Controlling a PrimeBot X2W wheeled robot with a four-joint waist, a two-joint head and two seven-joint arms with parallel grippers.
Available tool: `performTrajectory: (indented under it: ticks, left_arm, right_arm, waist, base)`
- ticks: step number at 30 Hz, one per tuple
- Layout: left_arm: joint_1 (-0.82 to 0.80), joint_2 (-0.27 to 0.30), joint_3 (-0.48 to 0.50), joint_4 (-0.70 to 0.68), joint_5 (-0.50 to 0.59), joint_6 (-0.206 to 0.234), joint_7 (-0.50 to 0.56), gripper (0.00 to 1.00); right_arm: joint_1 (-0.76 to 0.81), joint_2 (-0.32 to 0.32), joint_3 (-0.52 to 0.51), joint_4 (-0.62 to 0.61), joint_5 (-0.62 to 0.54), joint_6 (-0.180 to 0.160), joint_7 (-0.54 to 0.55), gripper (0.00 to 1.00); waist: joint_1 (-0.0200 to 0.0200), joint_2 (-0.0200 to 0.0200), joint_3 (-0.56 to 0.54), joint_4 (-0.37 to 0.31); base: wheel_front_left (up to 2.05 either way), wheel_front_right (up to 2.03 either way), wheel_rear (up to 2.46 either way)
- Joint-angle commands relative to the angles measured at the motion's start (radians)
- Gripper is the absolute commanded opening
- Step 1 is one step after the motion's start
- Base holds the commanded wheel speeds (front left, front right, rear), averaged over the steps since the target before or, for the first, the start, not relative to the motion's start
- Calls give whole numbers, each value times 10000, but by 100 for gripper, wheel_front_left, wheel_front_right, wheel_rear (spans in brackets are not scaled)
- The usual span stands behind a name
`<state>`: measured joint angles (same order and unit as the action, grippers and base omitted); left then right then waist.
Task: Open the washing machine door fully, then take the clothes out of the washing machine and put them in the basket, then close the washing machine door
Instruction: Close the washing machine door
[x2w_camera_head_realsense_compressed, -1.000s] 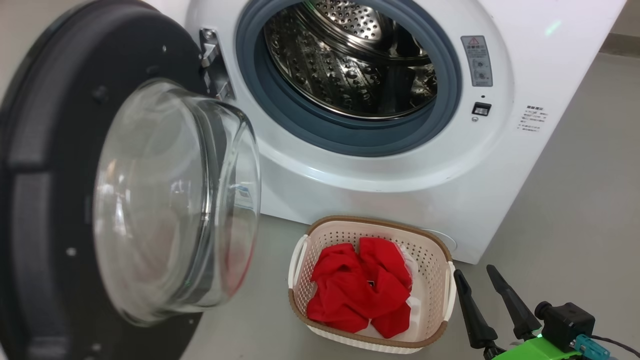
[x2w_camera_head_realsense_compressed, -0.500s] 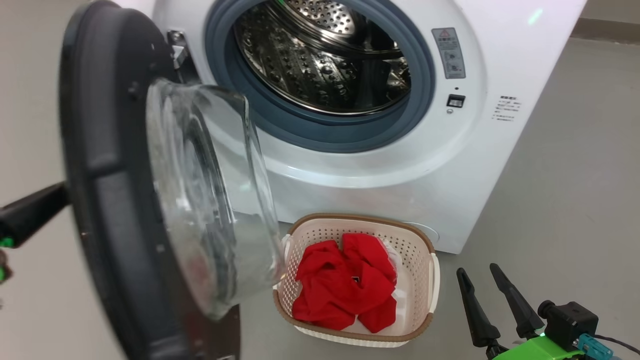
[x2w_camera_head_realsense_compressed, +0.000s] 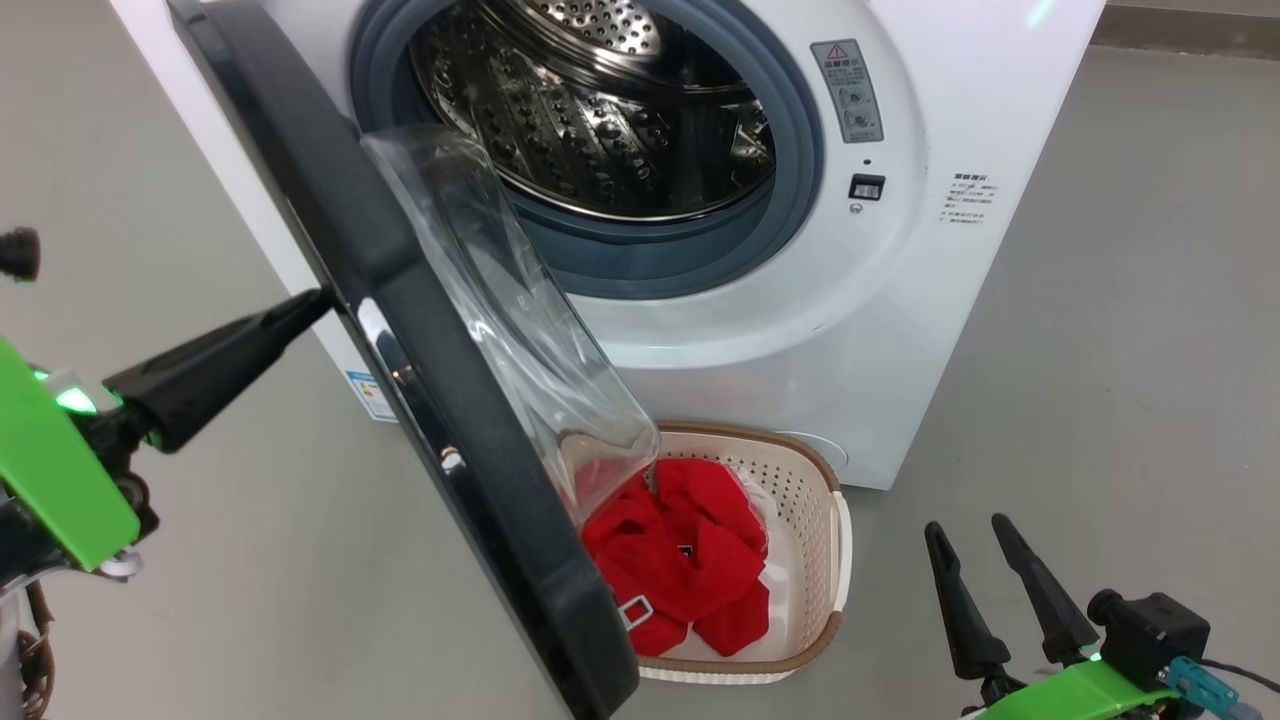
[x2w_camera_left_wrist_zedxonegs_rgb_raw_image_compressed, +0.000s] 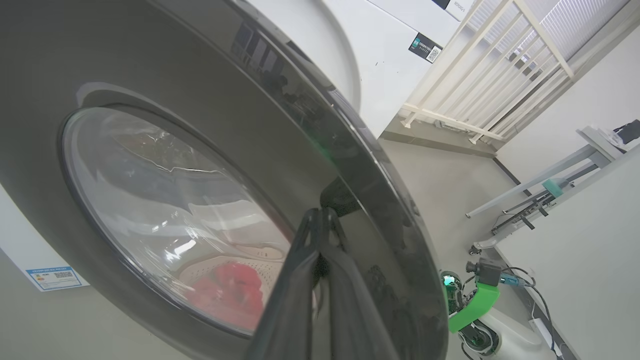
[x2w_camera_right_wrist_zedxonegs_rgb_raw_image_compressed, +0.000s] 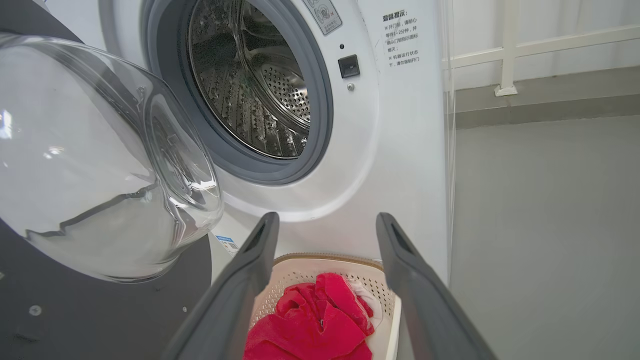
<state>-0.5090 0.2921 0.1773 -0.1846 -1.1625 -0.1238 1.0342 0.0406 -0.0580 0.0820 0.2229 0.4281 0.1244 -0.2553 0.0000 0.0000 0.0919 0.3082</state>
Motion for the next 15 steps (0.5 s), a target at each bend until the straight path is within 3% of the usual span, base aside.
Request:
performTrajectory:
  ticks: [1, 14, 15]
  left_arm:
    - [-352, 387, 333, -215, 50, -61, -127, 0]
    - [1256, 309, 508, 329, 513, -67, -1471, 0]
    - [1486, 265, 520, 381, 561, -67, -1647, 13]
  right_arm:
    - [-398, -88, 237, -278, -100, 63, -65, 100]
    - [-232, -48, 349, -213, -98, 63, -65, 100]
    - [-213, -45, 365, -209, -94, 63, -65, 100]
  waist:
    - [0, 0, -7, -14]
    - [0, 0, -365, 78]
    - [0, 0, -415, 94]
  base:
    - [0, 0, 0]
    - [0, 0, 0]
    - [0, 0, 0]
